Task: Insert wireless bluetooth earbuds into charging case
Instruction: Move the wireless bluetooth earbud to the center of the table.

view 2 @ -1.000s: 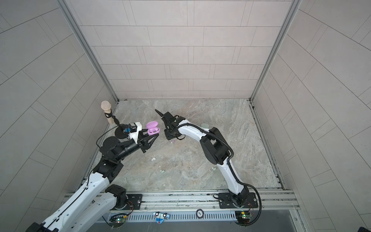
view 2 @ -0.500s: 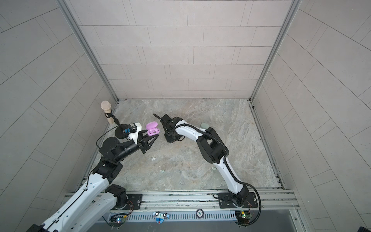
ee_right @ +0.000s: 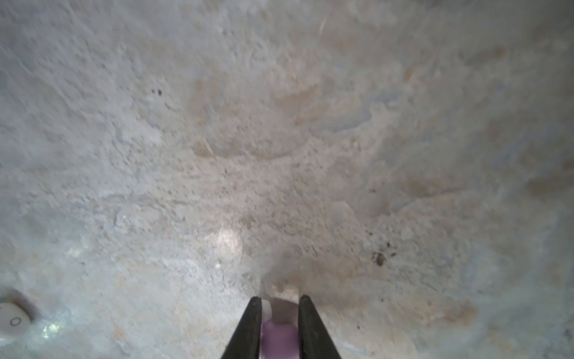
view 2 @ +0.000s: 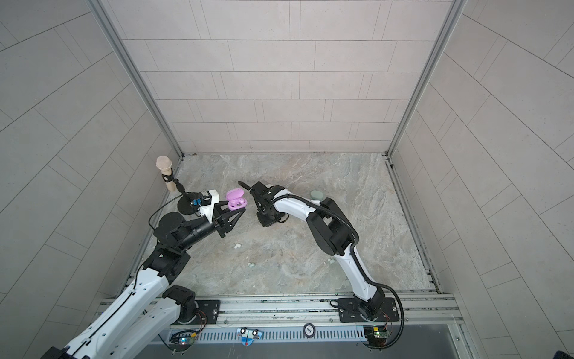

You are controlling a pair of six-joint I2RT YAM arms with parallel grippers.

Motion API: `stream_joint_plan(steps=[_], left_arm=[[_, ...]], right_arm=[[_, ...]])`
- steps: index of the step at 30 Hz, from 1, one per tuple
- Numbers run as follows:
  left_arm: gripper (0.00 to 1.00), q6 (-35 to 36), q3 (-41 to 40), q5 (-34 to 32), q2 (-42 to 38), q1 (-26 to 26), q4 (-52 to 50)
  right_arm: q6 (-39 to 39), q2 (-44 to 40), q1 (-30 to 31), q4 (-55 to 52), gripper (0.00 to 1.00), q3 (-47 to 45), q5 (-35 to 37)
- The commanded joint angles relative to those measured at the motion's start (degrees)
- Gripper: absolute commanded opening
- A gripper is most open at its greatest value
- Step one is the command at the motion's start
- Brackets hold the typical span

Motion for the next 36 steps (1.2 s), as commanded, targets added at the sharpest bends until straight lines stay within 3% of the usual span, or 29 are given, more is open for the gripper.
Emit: stream_joint_plan(steps=[1,14,20,25,36], left_arm=[[0.20,-0.4,-0.5,0.9,-0.6,0.3,1.6],[0.20,-0.6,-0.5,1.3,-1.0,0.3,1.4],[0.20,-0.7,-0.2,1.7,-0.8,0.3,1.5],[0.20,-0.7,-0.1,2.0,-0.9,0.3,1.3],[0.21,-0.6,-0.3,2.1,-1.2,0.3,1.0]], right_arm=[[-1.6,-2.1,0.3,-4.6,0.24,-3.4,0.3],[-2.0,-4.8,0.0,-5.5,0.28,-5.7,0.3],[-3.8,-8.2,-0.9,-7.6,0.29,-12.0,3.4],[-3.8,-13.3,-2.9,-7.2,0.45,-17.9,4.7],[3.6,-16.6,-4.2,-1.3,0.52,-19.3,-3.0]])
